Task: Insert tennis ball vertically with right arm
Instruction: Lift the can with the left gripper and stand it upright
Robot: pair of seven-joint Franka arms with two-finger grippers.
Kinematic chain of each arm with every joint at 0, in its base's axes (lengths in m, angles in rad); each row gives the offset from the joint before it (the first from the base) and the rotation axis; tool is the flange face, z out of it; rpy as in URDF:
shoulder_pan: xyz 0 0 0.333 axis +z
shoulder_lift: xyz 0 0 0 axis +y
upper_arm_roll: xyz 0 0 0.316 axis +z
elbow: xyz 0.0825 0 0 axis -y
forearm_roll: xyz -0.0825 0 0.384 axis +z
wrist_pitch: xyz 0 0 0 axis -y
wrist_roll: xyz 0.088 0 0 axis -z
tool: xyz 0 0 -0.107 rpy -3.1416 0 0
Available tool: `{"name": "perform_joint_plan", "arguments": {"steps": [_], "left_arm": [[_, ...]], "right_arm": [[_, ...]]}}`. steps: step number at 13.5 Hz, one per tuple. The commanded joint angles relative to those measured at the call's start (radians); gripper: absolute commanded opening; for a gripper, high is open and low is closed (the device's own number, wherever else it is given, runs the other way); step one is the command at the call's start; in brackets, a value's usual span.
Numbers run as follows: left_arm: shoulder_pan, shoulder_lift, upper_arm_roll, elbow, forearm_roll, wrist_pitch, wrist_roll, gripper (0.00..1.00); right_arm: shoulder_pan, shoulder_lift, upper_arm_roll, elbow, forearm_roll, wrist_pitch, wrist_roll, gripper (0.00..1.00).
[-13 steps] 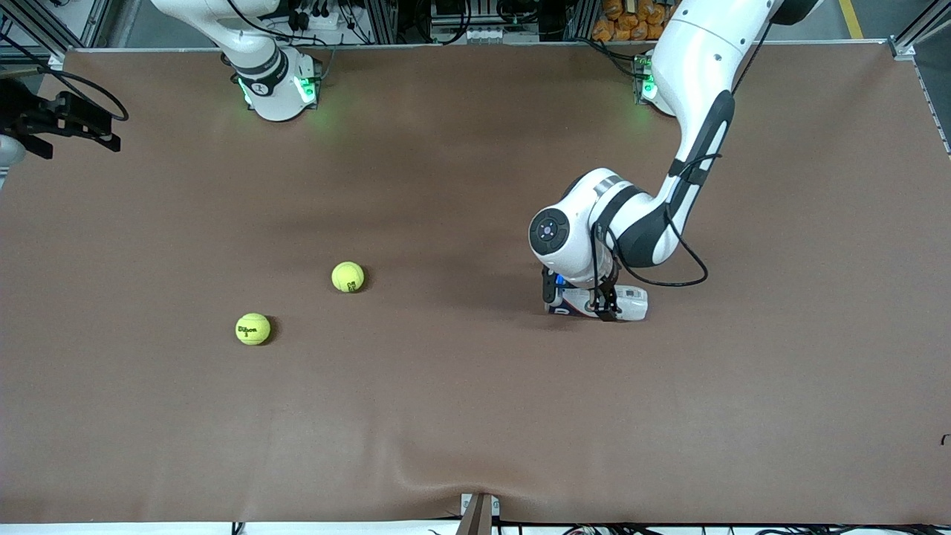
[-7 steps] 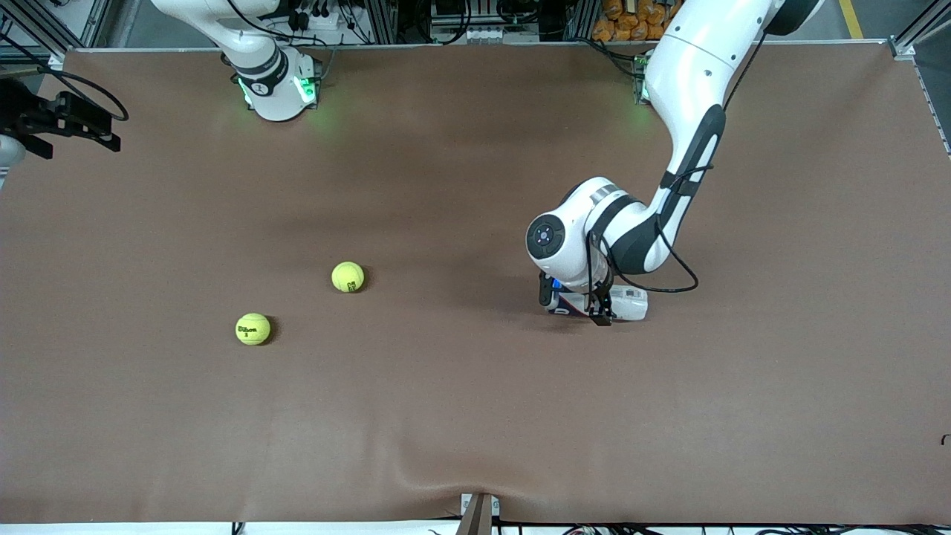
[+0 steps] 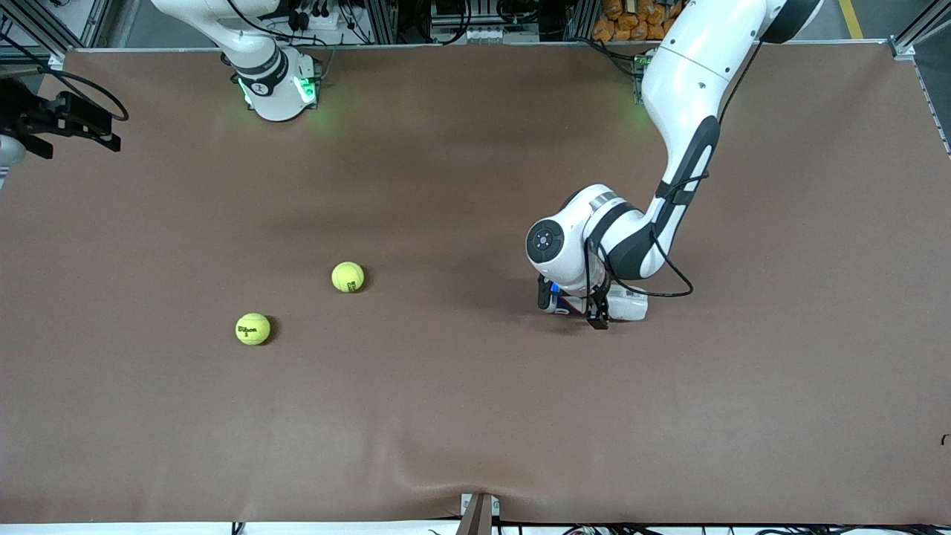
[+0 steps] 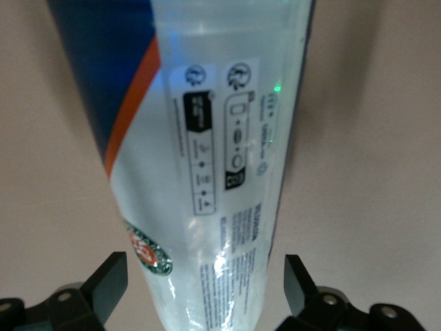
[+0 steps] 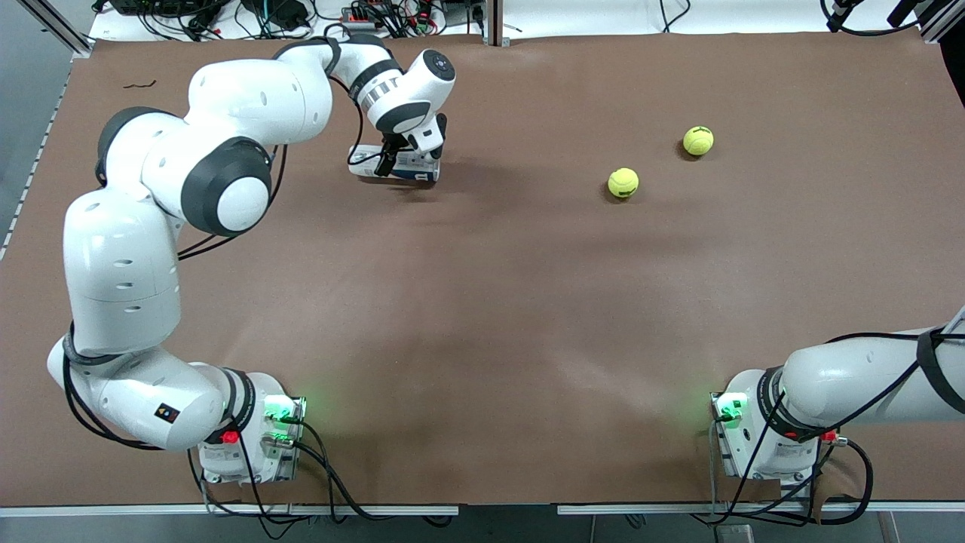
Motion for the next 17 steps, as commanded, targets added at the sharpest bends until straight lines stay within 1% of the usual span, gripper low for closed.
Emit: {"name": "perform_joint_plan", "arguments": {"steps": [1,4,6,11,13,17], "left_arm": [[0.004,0.013,-0.001,0.004,0.023,0.012,-0.02,1.0],[0.007,0.025,-0.001,0.006,0.032,0.018,-0.031,1.0],[0.007,0.036,-0.001,0.006,0.065,0.026,-0.073,1.0],[0.007,0.043,-0.001,0.006,0.073,0.027,-0.077,1.0],[0.007,0.05,-0.002,0.006,0.096,0.034,-0.077,0.99],[0.005,0.051,-0.002,0.006,0.099,0.034,-0.078,0.87]], "right_arm": [[-0.009,0.006,0.006,0.014,0.001,-0.012,0.011,1.0],[-0.013,0.006,0.006,0.014,0.001,-0.019,0.011,1.0],[-0.016,0.006,0.006,0.003,0.001,-0.029,0.011,1.0],[-0.019,0.006,0.006,0.003,0.001,-0.028,0.011,1.0],[-0.02,0.006,0.006,0.003,0.001,-0.026,0.011,1.0],[-0.02,0.006,0.006,0.003,0.001,-0.028,0.011,1.0]]}}
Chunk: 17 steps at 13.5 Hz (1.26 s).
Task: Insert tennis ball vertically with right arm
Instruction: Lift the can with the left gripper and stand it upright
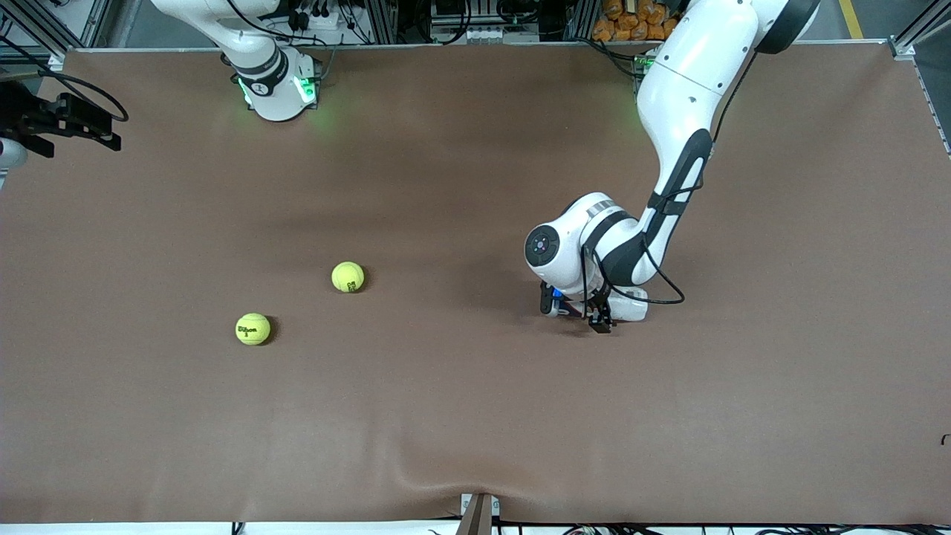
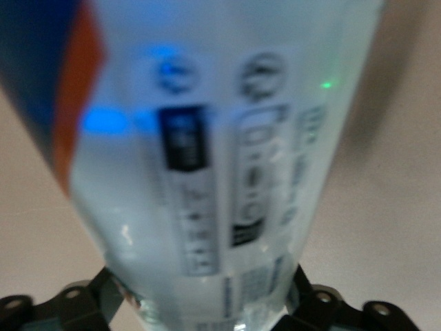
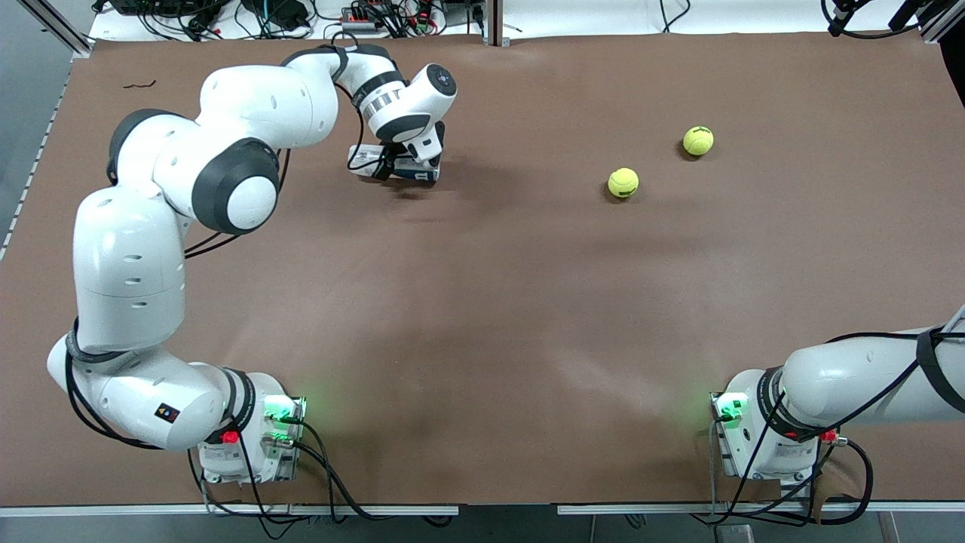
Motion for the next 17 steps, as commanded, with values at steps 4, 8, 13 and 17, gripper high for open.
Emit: {"name": "perform_joint_plan", "arguments": {"steps": [4,8,13,17], "left_arm": [[-0.003,0.01,-0.004,0.009,0.023,0.012,-0.024,0.76],[-0.003,0.008,-0.004,0.009,0.02,0.017,-0.026,0.76],[-0.006,0.008,-0.006,0.01,0.015,0.017,-0.06,0.76],[-0.006,-0.006,-0.021,0.03,0.006,0.017,-0.058,0.75]], "right_arm": [[-0.016,0.0,0.011,0.004,0.001,-0.011,0.01,1.0],[-0.016,0.0,0.011,0.003,0.001,-0.012,0.01,1.0],[-0.018,0.0,0.011,0.003,0.001,-0.018,0.01,1.0],[-0.018,0.0,0.011,0.001,0.001,-0.024,0.009,1.0]]}}
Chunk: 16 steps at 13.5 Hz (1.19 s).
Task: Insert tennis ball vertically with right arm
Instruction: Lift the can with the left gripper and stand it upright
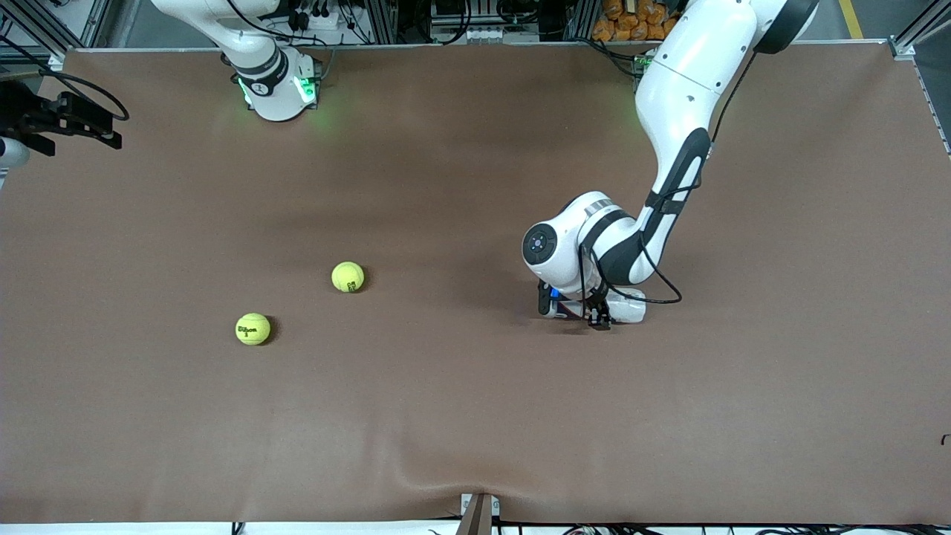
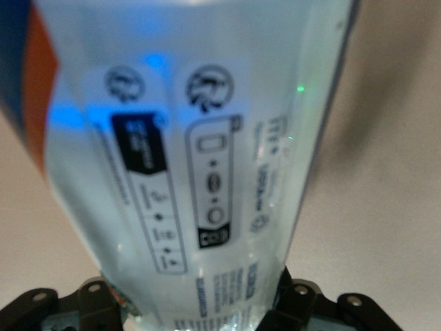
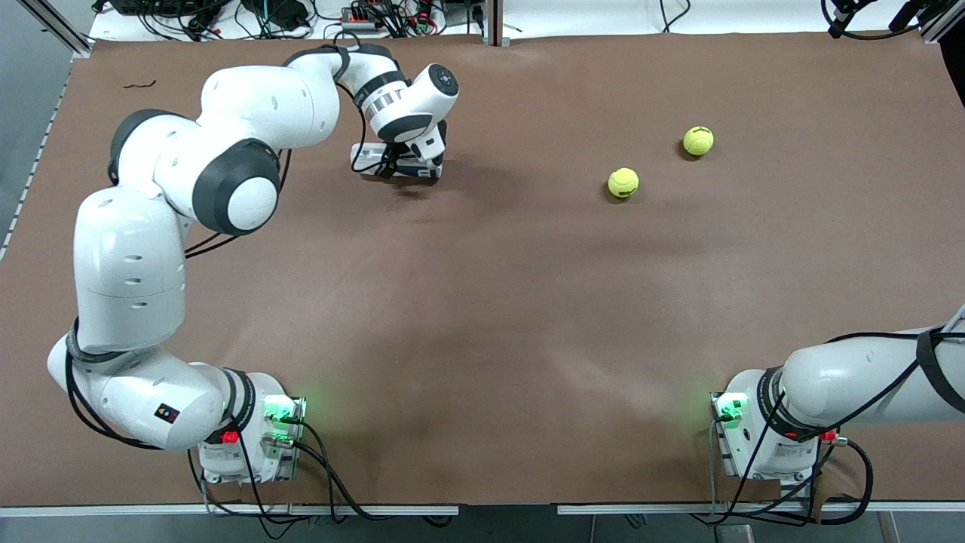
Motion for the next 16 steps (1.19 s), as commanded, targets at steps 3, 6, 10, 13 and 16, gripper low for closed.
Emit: {"name": "perform_joint_plan", "arguments": {"steps": [3,6,10,13,16], "left_arm": [[0.0,-0.004,-0.031,0.074,-0.047,0.007,-0.012,0.75],[0.003,-0.007,-0.066,0.131,-0.11,0.007,-0.013,0.75],[0.006,-0.009,-0.111,0.196,-0.219,0.071,-0.018,0.75],[0.003,-0.007,-0.111,0.196,-0.311,0.281,-0.019,0.74],[-0.002,-0.009,-0.111,0.196,-0.42,0.433,-0.019,0.74]], "right_arm": [[-0.018,0.0,0.011,0.003,0.001,-0.007,0.009,1.0],[-0.016,0.0,0.012,0.003,0.001,-0.007,0.009,1.0],[-0.019,0.001,0.011,0.003,0.001,-0.01,0.004,1.0],[-0.021,0.007,0.011,0.003,-0.002,-0.016,-0.002,1.0],[-0.024,0.023,0.011,0.013,-0.012,-0.01,-0.002,1.0]]}}
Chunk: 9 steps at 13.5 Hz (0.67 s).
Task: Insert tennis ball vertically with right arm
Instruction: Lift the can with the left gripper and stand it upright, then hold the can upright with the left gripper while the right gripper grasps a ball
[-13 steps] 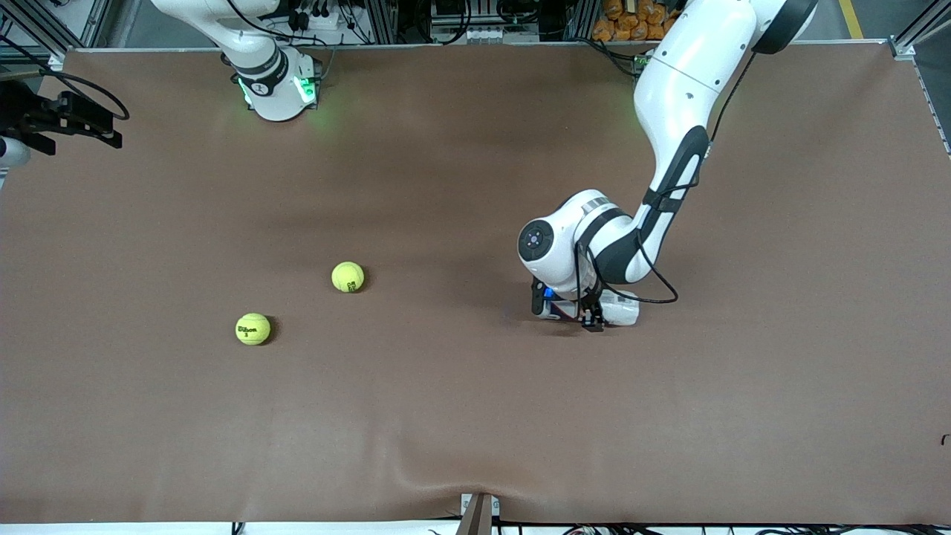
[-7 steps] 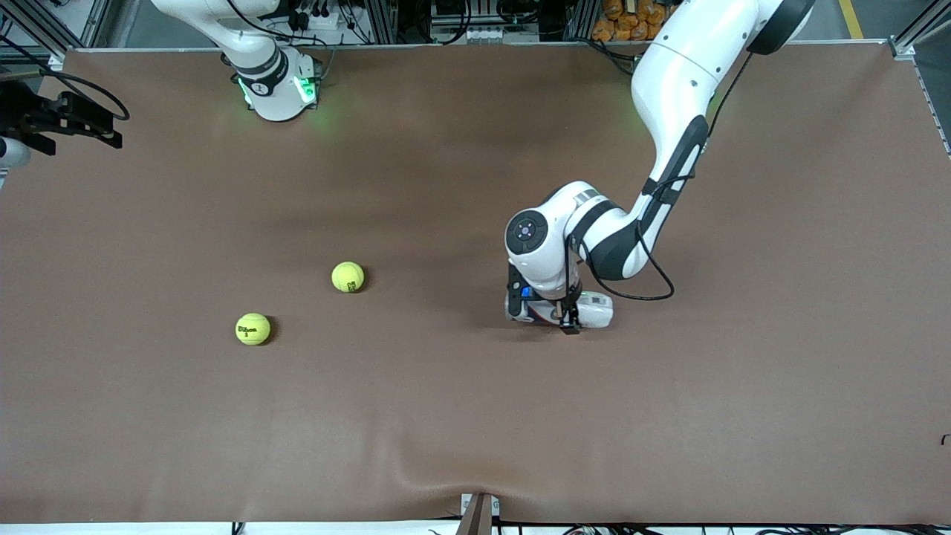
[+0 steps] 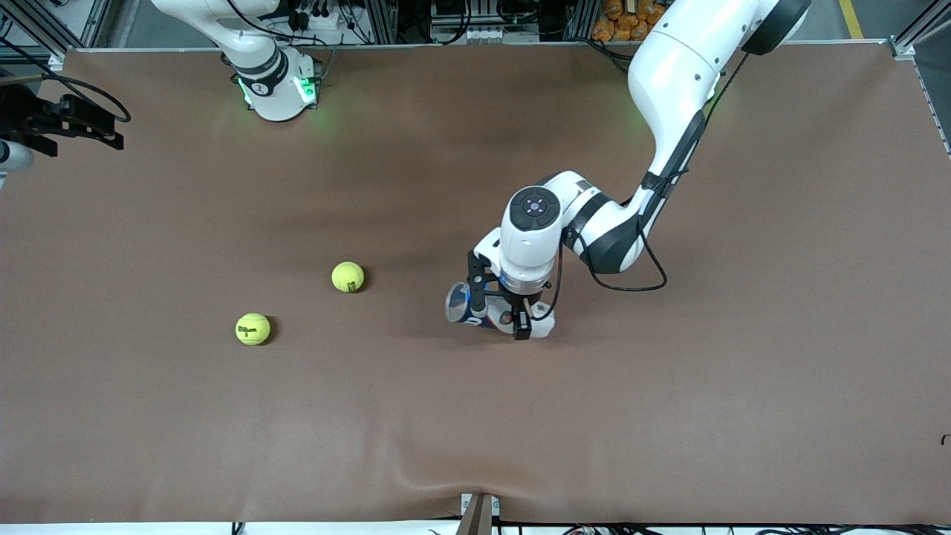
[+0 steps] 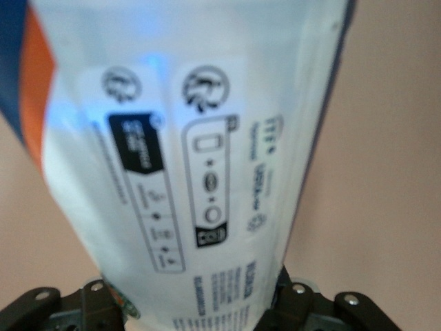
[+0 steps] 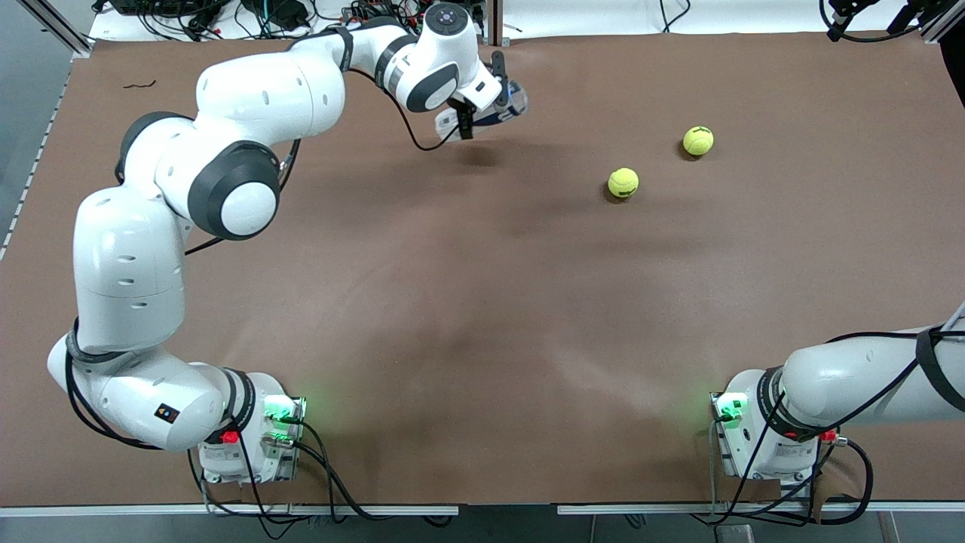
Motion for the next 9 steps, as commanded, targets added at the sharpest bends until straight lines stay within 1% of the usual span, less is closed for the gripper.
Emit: {"name": "perform_joint_plan", "arguments": {"steps": [1,3,4,6,8,9], "left_arm": [[-0.001,-0.008,-0.004,0.0,-0.089,0.114,-0.009,0.74],[0.001,-0.007,-0.028,0.0,-0.143,0.202,-0.009,0.7],[-0.002,-0.007,-0.035,-0.003,-0.181,0.25,-0.034,0.64],[-0.025,-0.004,-0.044,-0.003,-0.193,0.347,-0.108,0.64],[-0.039,-0.002,-0.044,-0.003,-0.203,0.41,-0.117,0.65],[-0.042,-0.002,-0.044,-0.003,-0.212,0.445,-0.118,0.65]], "right_arm": [[-0.023,0.019,0.013,0.015,-0.015,0.003,-0.002,1.0],[-0.024,0.09,0.013,0.02,-0.016,0.007,0.0,1.0],[-0.024,0.124,0.013,0.026,-0.015,0.015,0.0,1.0],[-0.021,0.177,0.013,0.029,-0.021,0.05,0.0,1.0],[-0.026,0.258,0.013,0.031,-0.023,0.09,0.0,1.0],[-0.035,0.28,0.013,0.034,-0.024,0.111,-0.002,1.0]]}}
